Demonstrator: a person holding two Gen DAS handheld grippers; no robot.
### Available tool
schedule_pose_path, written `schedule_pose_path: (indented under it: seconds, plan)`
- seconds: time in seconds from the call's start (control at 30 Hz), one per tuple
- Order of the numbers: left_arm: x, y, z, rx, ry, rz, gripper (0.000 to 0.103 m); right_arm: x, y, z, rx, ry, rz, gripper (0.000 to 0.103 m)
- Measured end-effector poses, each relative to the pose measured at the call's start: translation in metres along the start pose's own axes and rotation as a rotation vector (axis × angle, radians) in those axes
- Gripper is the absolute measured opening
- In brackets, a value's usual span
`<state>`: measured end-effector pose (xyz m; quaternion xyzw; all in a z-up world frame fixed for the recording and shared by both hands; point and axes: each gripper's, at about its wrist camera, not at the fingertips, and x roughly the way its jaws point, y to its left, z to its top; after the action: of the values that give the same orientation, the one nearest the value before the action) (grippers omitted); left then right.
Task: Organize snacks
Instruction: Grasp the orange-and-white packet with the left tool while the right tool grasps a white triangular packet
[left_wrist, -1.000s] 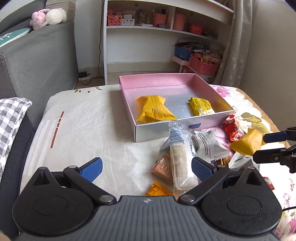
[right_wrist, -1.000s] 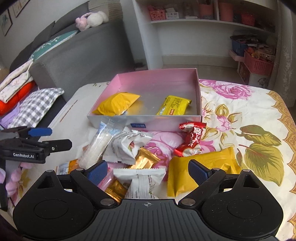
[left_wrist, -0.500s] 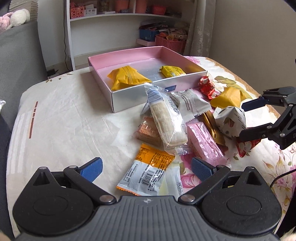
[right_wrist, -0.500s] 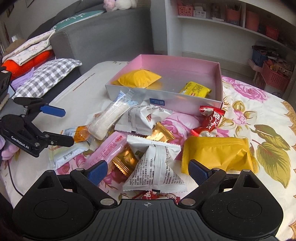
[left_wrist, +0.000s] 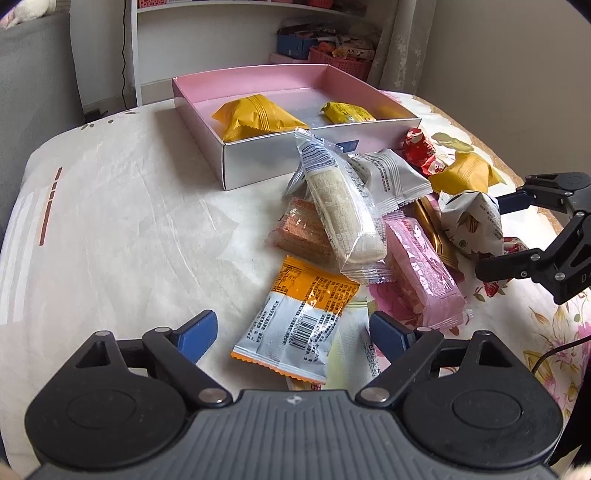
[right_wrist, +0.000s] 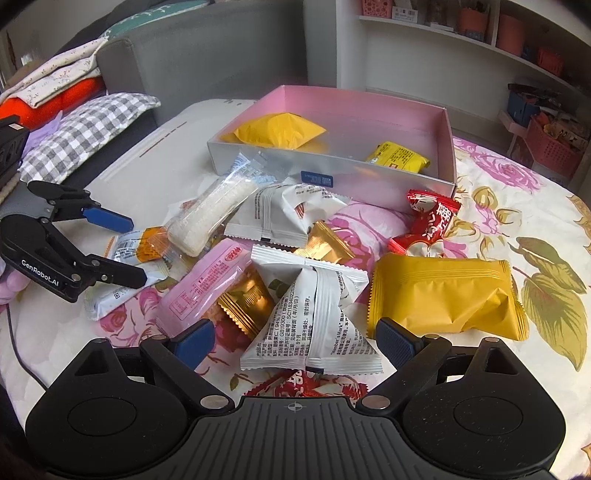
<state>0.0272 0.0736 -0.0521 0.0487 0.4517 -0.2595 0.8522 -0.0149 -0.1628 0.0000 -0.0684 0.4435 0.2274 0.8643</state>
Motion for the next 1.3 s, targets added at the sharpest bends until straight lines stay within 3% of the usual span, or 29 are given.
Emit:
schedule_pose_path:
  seconds: [0.37, 0.53, 0.67, 0.73, 0.83, 1.13, 1.3]
  plan:
    - [-0.002, -0.002, 0.002, -0.011, -0.013, -0.045, 0.058, 0.000, -0.001, 0.001, 0.018, -0.029, -0.007, 0.095]
    - [-0.003, -0.002, 0.004, -0.016, -0.012, -0.042, 0.040, -0.001, -0.002, 0.003, 0.032, -0.039, -0.012, 0.091]
    - [-0.004, -0.001, 0.004, -0.021, -0.013, -0.038, 0.038, 0.000, -0.003, 0.004, 0.036, -0.036, -0.018, 0.077]
    - [-0.004, -0.002, 0.006, -0.016, -0.016, -0.029, 0.038, 0.001, -0.005, 0.004, 0.045, -0.025, -0.027, 0.058]
    - [-0.006, -0.002, 0.007, -0.022, -0.021, -0.029, 0.037, 0.001, -0.007, 0.005, 0.062, -0.026, -0.027, 0.047]
    - [-0.014, 0.001, 0.013, -0.062, -0.027, -0.011, 0.036, -0.006, -0.006, 0.011, 0.088, -0.028, -0.011, 0.035]
    - [-0.024, 0.004, 0.017, -0.095, -0.047, -0.003, 0.036, -0.014, -0.008, 0.016, 0.111, -0.055, -0.001, 0.034]
